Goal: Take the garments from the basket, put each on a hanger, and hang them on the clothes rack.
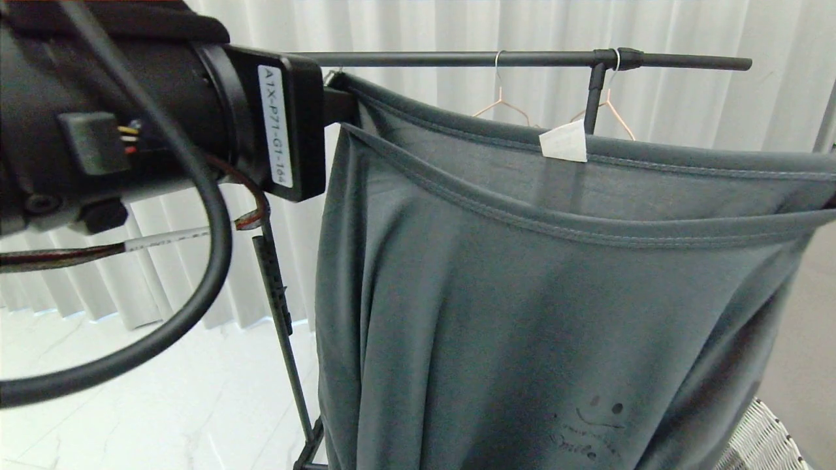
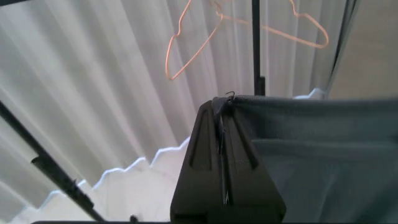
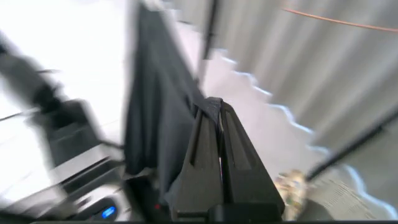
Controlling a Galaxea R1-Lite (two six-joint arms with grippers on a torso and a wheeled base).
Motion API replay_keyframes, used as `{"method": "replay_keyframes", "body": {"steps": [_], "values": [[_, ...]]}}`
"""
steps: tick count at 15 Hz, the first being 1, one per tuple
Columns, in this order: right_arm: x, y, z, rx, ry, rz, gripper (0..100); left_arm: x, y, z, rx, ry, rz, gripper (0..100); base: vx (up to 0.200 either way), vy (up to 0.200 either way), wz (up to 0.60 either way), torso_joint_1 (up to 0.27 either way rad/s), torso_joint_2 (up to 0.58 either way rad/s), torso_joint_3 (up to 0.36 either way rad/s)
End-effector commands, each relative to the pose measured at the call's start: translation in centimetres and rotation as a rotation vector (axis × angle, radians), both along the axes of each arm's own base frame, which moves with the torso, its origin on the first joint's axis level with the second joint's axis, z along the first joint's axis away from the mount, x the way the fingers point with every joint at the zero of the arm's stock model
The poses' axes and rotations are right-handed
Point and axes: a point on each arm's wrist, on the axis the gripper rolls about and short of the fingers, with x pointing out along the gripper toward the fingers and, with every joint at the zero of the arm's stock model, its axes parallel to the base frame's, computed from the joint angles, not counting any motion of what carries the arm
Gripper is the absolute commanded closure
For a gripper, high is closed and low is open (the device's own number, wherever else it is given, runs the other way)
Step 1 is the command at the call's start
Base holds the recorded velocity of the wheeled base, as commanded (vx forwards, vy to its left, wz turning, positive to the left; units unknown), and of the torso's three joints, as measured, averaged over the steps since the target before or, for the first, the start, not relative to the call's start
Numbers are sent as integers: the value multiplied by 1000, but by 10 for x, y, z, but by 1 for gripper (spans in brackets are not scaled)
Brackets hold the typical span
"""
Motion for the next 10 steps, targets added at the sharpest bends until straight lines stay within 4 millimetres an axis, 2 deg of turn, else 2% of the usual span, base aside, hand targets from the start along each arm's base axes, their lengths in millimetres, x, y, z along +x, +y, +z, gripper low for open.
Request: {"method": "replay_keyframes", "body": {"steps": [1,6,8,10], "values": [[-21,-8,1,19,-7,110,100,13,-18,-4,7,5,1,100,0,0,0,0,0,0],[-27,-7,1,20,-7,153,100,15,-21,0,-9,-6,-5,100,0,0,0,0,0,0],[-24,-7,0,4,-16,87,100,12,-18,1,-5,-2,-3,100,0,0,0,0,0,0],[-13,-1,-1,-30,-27,-21,100,9,-13,2,-17,15,-1,100,0,0,0,0,0,0]]}}
